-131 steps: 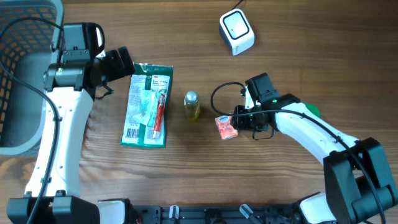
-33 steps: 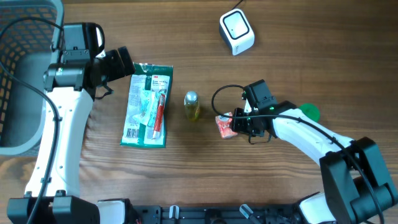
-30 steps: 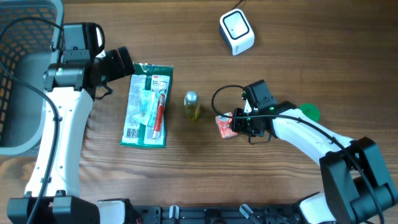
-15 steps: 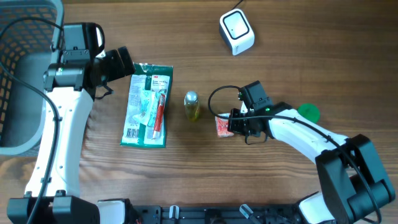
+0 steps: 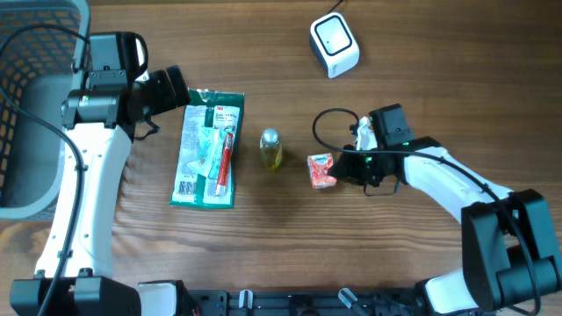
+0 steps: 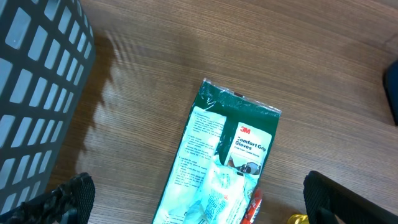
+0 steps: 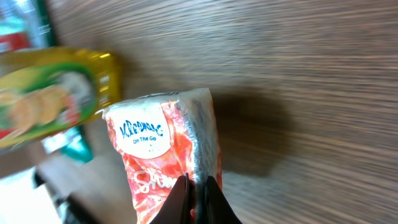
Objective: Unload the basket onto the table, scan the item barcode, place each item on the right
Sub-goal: 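Lift the Kleenex pack with the right gripper and turn it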
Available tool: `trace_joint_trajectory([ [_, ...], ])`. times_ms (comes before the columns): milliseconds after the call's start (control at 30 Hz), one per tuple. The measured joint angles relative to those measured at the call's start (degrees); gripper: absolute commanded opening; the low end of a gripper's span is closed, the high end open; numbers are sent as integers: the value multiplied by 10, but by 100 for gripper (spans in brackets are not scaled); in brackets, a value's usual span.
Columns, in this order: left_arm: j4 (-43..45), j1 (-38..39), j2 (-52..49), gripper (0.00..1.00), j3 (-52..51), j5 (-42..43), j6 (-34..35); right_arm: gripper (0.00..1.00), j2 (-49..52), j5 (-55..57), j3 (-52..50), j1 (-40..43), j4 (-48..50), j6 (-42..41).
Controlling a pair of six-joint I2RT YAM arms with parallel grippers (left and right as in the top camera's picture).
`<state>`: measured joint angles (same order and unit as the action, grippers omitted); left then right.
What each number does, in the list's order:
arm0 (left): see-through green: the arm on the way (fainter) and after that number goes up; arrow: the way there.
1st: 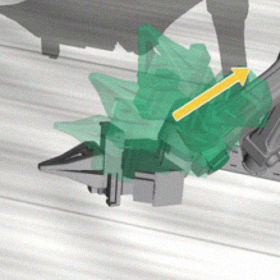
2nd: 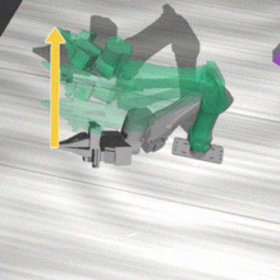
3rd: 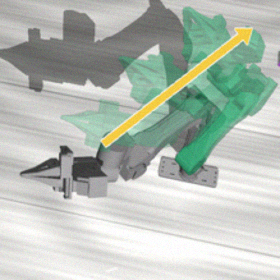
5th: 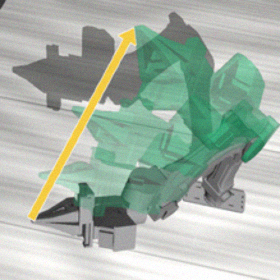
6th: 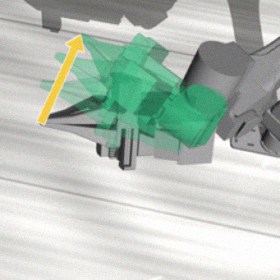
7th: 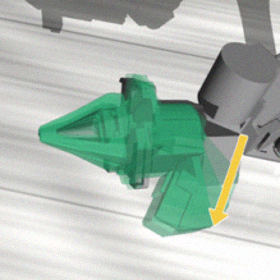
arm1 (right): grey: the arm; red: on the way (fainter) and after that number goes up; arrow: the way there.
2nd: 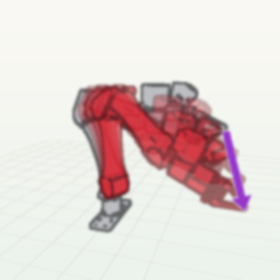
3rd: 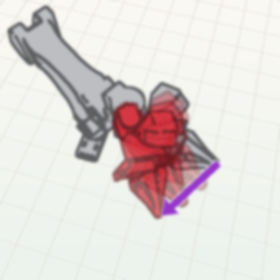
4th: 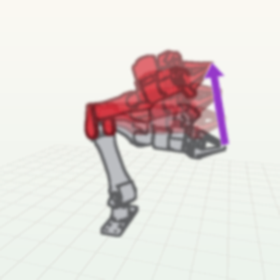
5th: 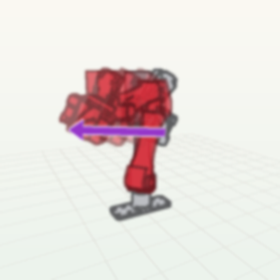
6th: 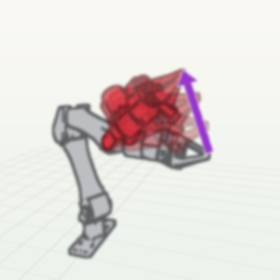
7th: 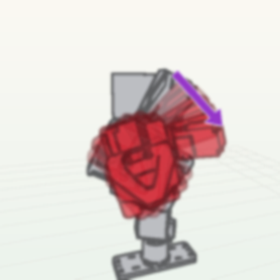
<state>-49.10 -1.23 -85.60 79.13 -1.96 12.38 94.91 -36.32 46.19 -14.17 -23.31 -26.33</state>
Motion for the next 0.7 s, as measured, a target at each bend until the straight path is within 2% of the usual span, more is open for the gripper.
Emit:
trace_joint_trajectory([
  [133,0,0,0,100,0,0,0,4,0,-109,-1,22,17,38],
  [333,0,0,0,100,0,0,0,5,-1,-369,-6,72,140,43],
  [500,0,0,0,100,0,0,0,4,-5,-477,-6,96,161,24],
  [700,0,0,0,100,0,0,0,4,-27,-525,-6,99,154,21],
])
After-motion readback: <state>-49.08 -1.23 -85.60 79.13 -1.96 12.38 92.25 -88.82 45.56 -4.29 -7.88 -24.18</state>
